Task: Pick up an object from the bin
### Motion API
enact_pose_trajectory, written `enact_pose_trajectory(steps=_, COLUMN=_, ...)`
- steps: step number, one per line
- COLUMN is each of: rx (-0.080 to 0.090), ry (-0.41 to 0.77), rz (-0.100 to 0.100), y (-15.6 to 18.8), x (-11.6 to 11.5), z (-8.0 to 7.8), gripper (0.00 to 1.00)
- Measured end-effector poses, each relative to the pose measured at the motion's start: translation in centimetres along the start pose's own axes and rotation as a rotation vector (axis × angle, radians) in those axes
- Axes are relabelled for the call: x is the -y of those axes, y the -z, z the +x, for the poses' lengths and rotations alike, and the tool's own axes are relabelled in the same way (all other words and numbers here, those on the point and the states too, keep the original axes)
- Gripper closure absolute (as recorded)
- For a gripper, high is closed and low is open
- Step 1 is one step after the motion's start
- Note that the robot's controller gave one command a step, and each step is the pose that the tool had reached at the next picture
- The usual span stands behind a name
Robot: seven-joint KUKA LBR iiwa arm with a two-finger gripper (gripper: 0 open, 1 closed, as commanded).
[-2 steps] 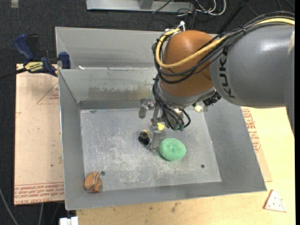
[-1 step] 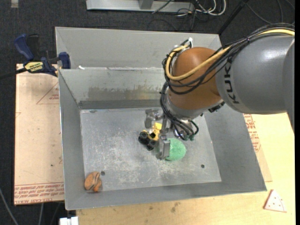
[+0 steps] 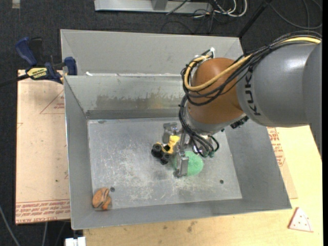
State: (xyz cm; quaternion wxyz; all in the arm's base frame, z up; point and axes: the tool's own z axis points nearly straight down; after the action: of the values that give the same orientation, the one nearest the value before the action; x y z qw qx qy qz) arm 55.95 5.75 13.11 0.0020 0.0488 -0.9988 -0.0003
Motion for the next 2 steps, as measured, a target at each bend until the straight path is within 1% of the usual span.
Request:
enact_pose_trajectory(steps=1, rx=0.008, ry=-0.127, rz=-0.001, y=-1.6, x=0.8, z=-1.9, gripper=0.00)
enact_pose_trajectory(steps=2, rx=0.005, ry=-0.013, rz=-0.001, y=-5.7, x=1.4, z=-2.9, gripper=1.00)
